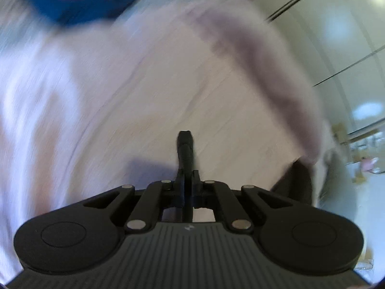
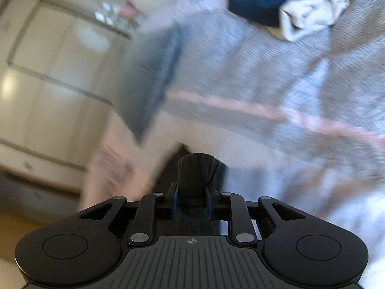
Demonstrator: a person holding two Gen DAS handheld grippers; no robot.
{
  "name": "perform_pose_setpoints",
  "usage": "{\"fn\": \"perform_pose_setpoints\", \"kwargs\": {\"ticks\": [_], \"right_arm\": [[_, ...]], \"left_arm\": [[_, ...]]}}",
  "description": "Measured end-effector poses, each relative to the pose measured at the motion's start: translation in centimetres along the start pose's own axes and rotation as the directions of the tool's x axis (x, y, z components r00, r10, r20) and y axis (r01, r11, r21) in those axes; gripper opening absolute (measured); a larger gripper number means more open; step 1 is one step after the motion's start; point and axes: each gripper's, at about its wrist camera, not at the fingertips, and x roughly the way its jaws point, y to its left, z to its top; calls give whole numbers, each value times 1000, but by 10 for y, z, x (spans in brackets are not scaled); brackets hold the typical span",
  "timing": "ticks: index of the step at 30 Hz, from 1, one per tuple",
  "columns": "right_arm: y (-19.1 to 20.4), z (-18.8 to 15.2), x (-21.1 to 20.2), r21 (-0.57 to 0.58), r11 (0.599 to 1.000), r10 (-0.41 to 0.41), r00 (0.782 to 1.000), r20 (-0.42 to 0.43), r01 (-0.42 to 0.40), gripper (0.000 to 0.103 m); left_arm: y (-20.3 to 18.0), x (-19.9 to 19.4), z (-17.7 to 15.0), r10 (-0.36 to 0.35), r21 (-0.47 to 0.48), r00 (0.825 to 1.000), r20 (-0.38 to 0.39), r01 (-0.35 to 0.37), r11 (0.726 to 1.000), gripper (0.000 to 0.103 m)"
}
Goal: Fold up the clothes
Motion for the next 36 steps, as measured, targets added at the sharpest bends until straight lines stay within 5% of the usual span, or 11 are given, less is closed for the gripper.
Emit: {"fn": "perform_pose_setpoints", "kwargs": {"ticks": [6, 8, 11, 15, 18, 19, 23, 30, 32, 35, 36], "right_arm": [[75, 16, -6, -23, 983, 186, 980, 68, -185, 21], [85, 18, -20, -55, 968, 247, 963, 106, -243, 21], [66, 16, -48, -47, 967, 256, 954, 153, -252, 21], [2, -2, -57, 12, 999, 29, 994, 108, -30, 21], [-58, -21, -37, 35, 963, -267, 964, 7, 266, 23], [-74, -26, -32, 74, 944, -321, 947, -10, 321, 23], [-94, -38, -28, 157, 935, -325, 945, 29, 317, 36], [-61, -40, -41, -108, 925, -359, 931, 66, 364, 18], [-62, -43, -45, -123, 895, -421, 903, 90, 429, 0], [-78, -43, -34, -157, 791, -591, 805, 59, 592, 0], [-82, -42, -35, -126, 800, -589, 808, 26, 587, 0]], "left_arm": [[-32, -79, 73, -120, 38, 960, 252, 114, 993, 2], [-12, -106, 71, -142, 18, 939, 313, 144, 989, 2], [42, -123, 43, -105, -37, 948, 302, 121, 992, 3], [120, -89, -26, 113, -106, 984, 136, -99, 989, 3], [170, -51, -68, 314, -145, 950, -6, -311, 939, 5], [178, -47, -73, 327, -164, 945, -14, -325, 931, 7], [176, -51, -64, 324, -147, 946, 7, -319, 936, 8], [158, -62, -62, 292, 8, 955, 52, -293, 956, 5], [157, -61, -65, 317, 49, 948, 36, -318, 947, 7], [157, -58, -68, 358, 106, 934, 7, -357, 928, 8], [157, -57, -69, 372, 125, 928, -2, -368, 921, 8]]}}
